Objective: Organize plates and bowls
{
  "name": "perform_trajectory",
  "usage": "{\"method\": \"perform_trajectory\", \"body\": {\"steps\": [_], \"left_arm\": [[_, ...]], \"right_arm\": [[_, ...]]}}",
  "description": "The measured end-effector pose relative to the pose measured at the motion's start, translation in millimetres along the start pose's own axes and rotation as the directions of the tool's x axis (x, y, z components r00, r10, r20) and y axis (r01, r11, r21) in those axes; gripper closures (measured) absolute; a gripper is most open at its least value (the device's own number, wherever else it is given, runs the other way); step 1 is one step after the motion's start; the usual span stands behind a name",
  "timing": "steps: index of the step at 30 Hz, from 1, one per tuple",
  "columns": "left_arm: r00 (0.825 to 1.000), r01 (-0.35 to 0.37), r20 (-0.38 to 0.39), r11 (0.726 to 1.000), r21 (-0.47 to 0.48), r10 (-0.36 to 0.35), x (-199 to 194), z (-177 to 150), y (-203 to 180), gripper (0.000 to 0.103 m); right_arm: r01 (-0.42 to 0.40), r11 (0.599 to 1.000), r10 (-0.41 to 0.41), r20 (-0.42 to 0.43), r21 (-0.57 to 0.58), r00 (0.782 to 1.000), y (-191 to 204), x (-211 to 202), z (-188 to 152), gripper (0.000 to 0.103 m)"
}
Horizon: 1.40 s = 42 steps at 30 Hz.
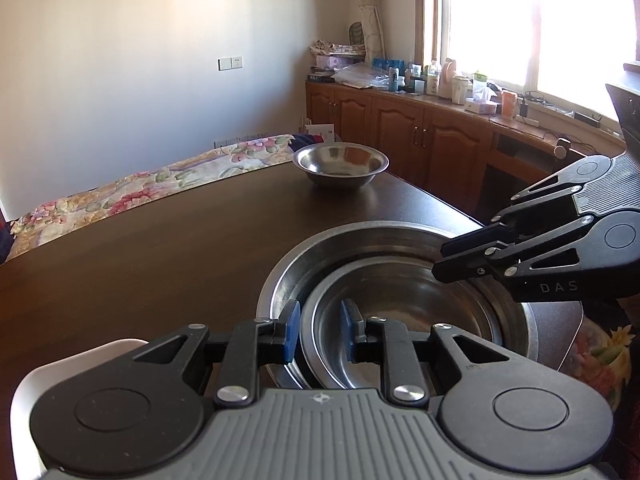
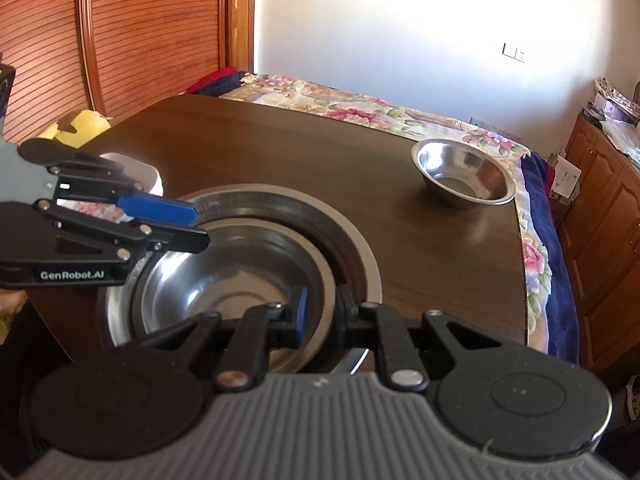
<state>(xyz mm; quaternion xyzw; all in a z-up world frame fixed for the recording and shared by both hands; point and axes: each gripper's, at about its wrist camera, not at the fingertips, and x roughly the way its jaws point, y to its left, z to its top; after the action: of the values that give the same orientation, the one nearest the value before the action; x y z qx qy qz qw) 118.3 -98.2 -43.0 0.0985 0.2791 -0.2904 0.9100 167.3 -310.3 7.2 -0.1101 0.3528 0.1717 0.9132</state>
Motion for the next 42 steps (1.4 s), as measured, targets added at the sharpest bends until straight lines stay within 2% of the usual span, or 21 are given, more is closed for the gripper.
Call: {"method": "perform_trajectory", "body": {"steps": [17, 22, 27, 36, 39, 42], "left_arm": [[0.999, -0.021, 0.044, 1.0, -0.004, 0.021, -9, 18, 3, 0.078], [0.998, -0.025, 0.05, 1.0, -0.007, 0.025, -8, 20, 5, 0.069], [0.998, -0.027, 0.064, 1.0, -0.012, 0.028, -4, 30, 7, 0.052], [0.995, -0.027, 0.098, 1.0, -0.016, 0.028, 12, 61, 10, 0.043], [0.995, -0.028, 0.091, 1.0, -0.014, 0.029, 22, 70, 11, 0.038], [0.996, -0.029, 0.079, 0.999, -0.019, 0.03, 34, 78, 13, 0.037]], "right_arm": [[0.011, 0.999, -0.017, 0.125, 0.046, 0.992, -7, -23, 13, 0.086], [0.022, 0.998, -0.031, 0.141, 0.063, 0.989, -13, -23, 14, 0.086], [0.038, 0.995, -0.054, 0.167, 0.094, 0.984, -21, -23, 14, 0.086], [0.075, 0.985, -0.107, 0.207, 0.156, 0.973, -54, -19, 23, 0.085], [0.086, 0.982, -0.122, 0.215, 0.169, 0.969, -65, -14, 25, 0.078], [0.093, 0.98, -0.131, 0.219, 0.176, 0.967, -76, -7, 28, 0.077]]}}
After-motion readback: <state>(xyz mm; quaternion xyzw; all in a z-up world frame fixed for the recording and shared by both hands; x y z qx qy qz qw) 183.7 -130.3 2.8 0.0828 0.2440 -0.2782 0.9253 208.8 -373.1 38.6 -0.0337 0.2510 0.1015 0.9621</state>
